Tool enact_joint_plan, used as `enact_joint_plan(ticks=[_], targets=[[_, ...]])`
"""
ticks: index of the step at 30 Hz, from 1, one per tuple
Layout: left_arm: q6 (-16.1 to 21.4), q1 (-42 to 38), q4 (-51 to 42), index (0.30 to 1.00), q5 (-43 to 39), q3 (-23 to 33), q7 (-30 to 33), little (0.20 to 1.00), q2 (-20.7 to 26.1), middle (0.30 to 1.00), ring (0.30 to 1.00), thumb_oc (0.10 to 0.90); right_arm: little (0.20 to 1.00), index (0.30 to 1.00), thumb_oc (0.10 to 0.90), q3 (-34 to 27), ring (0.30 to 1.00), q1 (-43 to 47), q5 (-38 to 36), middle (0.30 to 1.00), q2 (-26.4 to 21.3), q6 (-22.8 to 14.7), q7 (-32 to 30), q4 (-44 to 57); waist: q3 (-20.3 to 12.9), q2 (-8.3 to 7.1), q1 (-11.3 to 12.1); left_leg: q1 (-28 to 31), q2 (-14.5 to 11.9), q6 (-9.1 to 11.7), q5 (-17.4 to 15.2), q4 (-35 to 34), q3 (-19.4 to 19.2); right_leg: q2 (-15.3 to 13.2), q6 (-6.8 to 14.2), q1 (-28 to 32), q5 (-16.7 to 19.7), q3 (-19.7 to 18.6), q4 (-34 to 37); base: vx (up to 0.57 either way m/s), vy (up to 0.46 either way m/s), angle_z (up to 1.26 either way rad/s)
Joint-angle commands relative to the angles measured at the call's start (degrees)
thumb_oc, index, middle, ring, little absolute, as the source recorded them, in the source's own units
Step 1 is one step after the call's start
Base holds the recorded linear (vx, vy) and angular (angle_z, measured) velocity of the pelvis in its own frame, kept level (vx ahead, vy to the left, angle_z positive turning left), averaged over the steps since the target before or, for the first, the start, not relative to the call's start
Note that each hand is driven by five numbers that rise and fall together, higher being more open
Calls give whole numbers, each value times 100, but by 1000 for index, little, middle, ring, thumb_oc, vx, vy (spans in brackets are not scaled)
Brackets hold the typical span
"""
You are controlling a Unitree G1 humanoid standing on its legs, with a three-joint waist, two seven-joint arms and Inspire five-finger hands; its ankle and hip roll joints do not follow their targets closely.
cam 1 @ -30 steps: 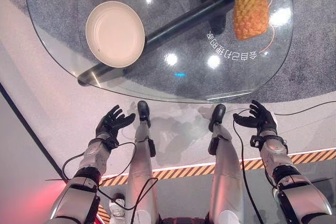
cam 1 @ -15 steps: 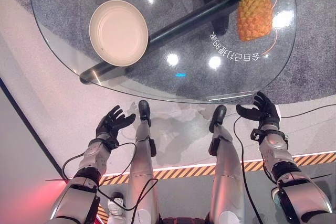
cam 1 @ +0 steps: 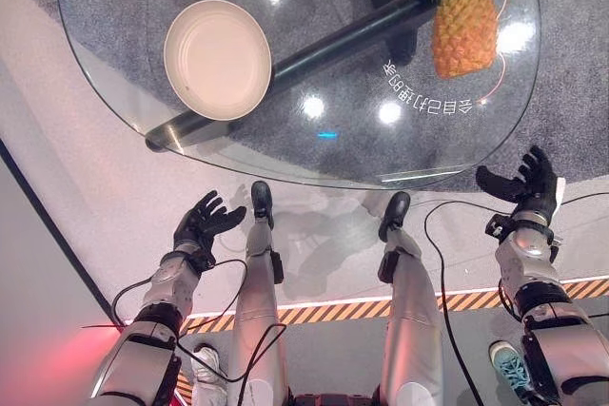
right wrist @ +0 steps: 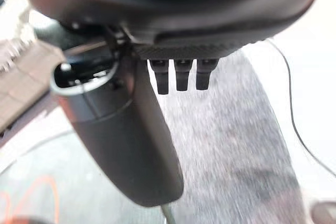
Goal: Pick up the fruit to the plate
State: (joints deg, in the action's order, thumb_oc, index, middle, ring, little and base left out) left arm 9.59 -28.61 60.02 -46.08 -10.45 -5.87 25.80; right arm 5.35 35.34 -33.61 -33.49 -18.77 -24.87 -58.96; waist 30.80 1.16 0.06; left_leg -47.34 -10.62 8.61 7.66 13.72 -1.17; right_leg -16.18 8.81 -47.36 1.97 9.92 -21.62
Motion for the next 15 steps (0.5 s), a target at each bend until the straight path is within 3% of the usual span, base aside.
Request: enact_joint_plan(ticks=[1, 10, 15], targets=[[228, 480, 217, 900, -36, 27, -71, 900, 346, 900, 900, 800, 900, 900, 800, -585, 900, -74, 190, 900, -763, -168, -962, -50, -100, -60, 103, -76, -80, -83, -441, 581, 123, -233, 221, -74, 425, 15, 102, 0, 0, 0], [167, 449, 195, 900, -185, -95, -84, 900, 411, 900, 900, 800, 900, 900, 800, -803, 900, 294, 340, 900, -1266, -114, -2376, -263, -100, -7, 123, -5, -70, -109, -461, 542, 110, -237, 230, 14, 407, 57, 148, 0, 0, 0], [169, 510, 114, 900, -231, -172, -26, 900, 369, 900, 900, 800, 900, 900, 800, -832, 900, 449, 271, 900, -1413, -372, -2923, -35, -100, 7, 119, 20, -57, -118, -459, 501, 104, -216, 225, 49, 404, 66, 198, 0, 0, 0]])
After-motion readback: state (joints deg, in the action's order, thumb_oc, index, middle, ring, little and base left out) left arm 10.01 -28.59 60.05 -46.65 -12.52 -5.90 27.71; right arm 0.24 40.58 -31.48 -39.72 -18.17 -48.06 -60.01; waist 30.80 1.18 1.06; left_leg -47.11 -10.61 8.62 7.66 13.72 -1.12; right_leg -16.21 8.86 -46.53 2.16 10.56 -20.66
